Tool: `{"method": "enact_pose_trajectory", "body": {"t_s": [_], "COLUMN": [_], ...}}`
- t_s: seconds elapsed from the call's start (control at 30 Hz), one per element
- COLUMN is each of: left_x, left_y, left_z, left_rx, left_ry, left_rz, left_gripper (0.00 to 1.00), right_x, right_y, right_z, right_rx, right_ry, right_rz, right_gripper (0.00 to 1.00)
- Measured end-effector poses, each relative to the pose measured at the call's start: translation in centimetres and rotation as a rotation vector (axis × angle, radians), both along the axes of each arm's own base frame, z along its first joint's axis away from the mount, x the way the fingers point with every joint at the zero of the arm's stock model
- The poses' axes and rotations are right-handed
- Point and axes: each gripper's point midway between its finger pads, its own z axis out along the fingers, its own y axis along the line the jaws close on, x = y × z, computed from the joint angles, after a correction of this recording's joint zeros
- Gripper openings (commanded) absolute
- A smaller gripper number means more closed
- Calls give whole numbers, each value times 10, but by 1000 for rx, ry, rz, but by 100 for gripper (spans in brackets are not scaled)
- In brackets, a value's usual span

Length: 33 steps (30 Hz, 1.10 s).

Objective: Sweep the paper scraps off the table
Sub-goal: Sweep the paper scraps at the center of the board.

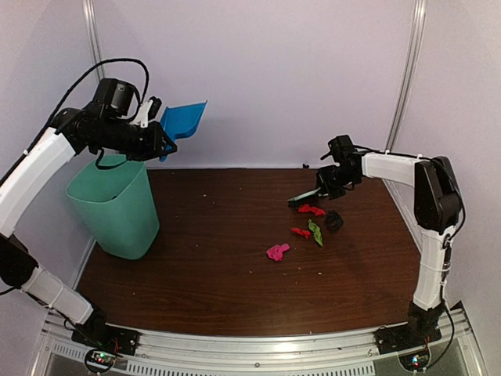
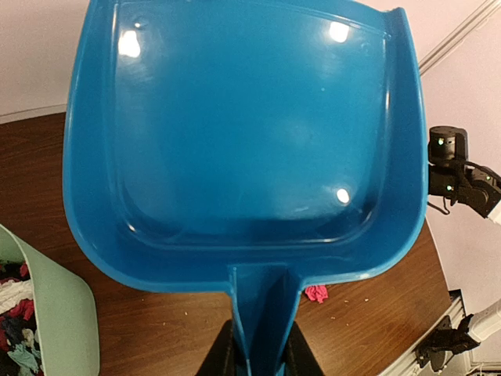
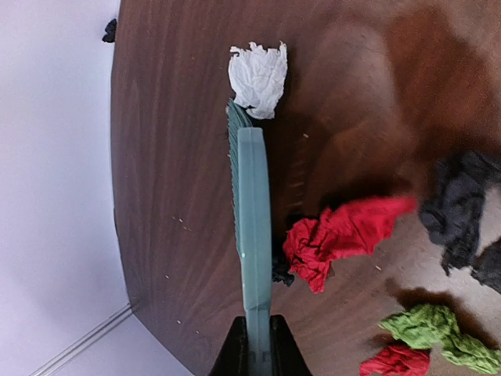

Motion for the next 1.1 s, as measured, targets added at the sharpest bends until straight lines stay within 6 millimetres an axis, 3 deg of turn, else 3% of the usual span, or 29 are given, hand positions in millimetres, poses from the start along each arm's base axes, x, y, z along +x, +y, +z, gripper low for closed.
{"method": "enact_pose_trajectory", "body": {"t_s": [0.3,0.5,0.6,0.73,0.83,0.97,1.1], "left_x": [-14,-27,-34,-46,-56,-68,-78], "left_y": [-22,-38,-46,-58,-67,-75,-81], "left_z": [0,-5,-12,-18,-18,-20,-25], "left_rx": [4,20,36,60,66,67,78], "left_ry": [0,3,10,10,6,7,12], "left_rz": [-49,-73,-87,-109,-128,-144,-158], "left_gripper": [0,0,0,0,0,0,0], "right_x": [-98,-167,-185,-176,-155,-120,-79], "right_y": [9,16,11,-7,-24,-39,-46], "right_z": [-2,21,40,70,86,90,80], "right_rx": [0,0,-8,-31,-51,-63,-65], "right_ry": [71,84,53,-53,-118,-152,-152], "right_rz": [117,223,250,230,189,139,102], "right_gripper": [0,0,0,0,0,0,0]}}
